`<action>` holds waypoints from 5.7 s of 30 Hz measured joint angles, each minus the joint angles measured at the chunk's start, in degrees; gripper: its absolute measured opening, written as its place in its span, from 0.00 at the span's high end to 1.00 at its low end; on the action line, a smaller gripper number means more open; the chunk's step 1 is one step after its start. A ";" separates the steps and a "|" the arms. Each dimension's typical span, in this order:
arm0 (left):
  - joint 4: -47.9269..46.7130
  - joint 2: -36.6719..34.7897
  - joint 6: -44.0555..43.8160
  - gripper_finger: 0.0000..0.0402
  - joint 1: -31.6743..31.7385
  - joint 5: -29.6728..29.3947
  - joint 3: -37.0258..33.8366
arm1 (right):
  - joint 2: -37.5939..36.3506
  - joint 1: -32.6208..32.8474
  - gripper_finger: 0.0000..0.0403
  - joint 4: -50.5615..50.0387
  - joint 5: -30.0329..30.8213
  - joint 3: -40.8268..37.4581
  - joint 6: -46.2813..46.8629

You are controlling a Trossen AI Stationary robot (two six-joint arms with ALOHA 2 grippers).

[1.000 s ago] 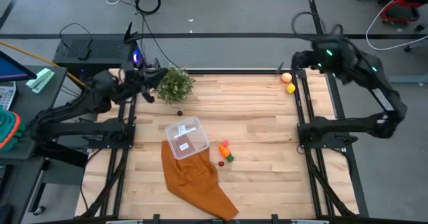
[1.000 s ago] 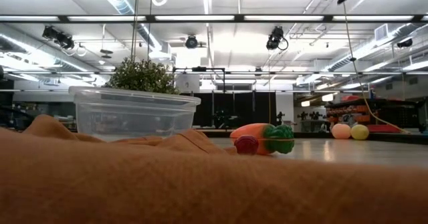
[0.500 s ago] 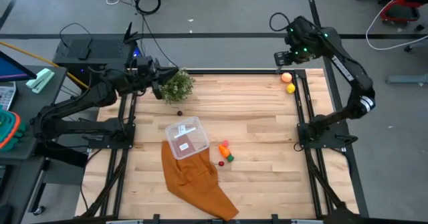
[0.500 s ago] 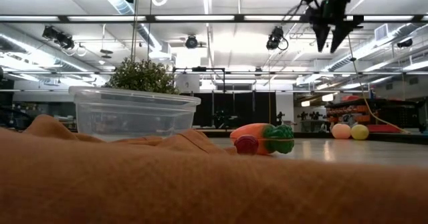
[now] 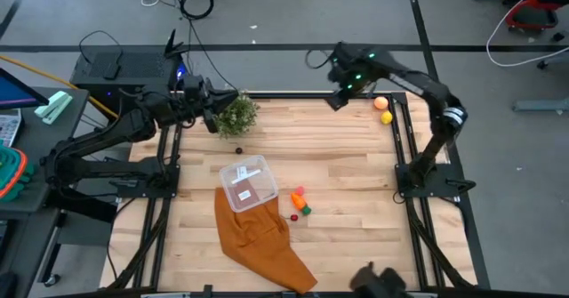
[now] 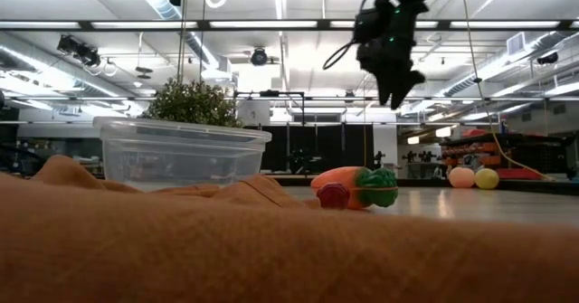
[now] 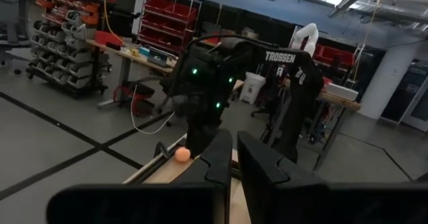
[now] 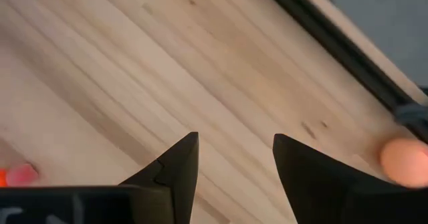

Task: Pick and placing Produce into tupperware
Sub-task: Put the yellow lemon into the bin

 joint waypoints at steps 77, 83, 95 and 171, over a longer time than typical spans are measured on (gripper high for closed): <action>-6.47 0.00 4.24 0.89 0.26 0.02 -0.04 | 1.15 12.16 0.32 -1.43 12.71 -19.30 51.20; -7.20 0.00 5.90 0.91 0.49 0.05 -0.06 | -14.84 23.77 0.33 18.72 13.08 -30.43 63.28; -7.18 0.00 5.79 0.92 3.02 2.47 -0.04 | -18.76 40.05 0.29 55.03 18.31 -31.69 59.78; -9.45 -0.02 5.99 0.94 3.10 4.54 -0.07 | -4.06 -4.43 0.14 12.93 37.32 -38.32 57.74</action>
